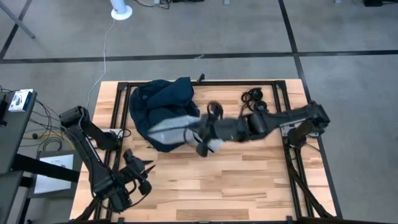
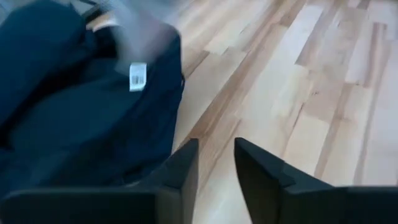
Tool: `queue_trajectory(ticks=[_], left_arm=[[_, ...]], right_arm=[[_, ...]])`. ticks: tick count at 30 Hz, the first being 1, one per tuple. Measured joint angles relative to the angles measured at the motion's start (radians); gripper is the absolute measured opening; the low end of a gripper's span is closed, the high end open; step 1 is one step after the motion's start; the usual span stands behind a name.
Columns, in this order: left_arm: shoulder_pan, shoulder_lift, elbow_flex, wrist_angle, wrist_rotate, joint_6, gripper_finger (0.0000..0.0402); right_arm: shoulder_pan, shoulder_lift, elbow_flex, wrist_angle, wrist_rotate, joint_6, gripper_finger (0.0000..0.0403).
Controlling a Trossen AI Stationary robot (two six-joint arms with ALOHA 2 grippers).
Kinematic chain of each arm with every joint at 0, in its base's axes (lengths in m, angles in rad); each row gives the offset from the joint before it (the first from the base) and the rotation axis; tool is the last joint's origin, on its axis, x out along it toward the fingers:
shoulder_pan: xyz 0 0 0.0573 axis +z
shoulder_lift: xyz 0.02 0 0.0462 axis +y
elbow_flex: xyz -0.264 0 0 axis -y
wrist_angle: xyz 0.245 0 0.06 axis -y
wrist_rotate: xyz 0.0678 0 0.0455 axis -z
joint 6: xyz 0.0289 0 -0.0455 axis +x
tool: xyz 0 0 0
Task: Unpack backpack
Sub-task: Put the white zip lock bag into the blue backpack
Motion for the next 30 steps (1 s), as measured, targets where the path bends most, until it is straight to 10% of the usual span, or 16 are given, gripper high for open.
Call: queue_trajectory(ticks=[8,17,30], left_arm=[[-0.028,-0.002,-0.133,0.093,0.001,-0.078,0.0004],[-0.028,-0.002,-0.154,0.159,0.002,-0.017,0.0001],[-0.027,-0.002,-0.154,0.169,0.002,0.007,0.0001]], right_arm=[[-0.2,0.122,-0.001,0.228,-0.245,-0.045,0.0],[-0.379,0.263,-0.001,0.394,-0.263,-0.007,0.0],[-0.342,0.456,0.003,0.494,-0.318,0.112,0.0028]])
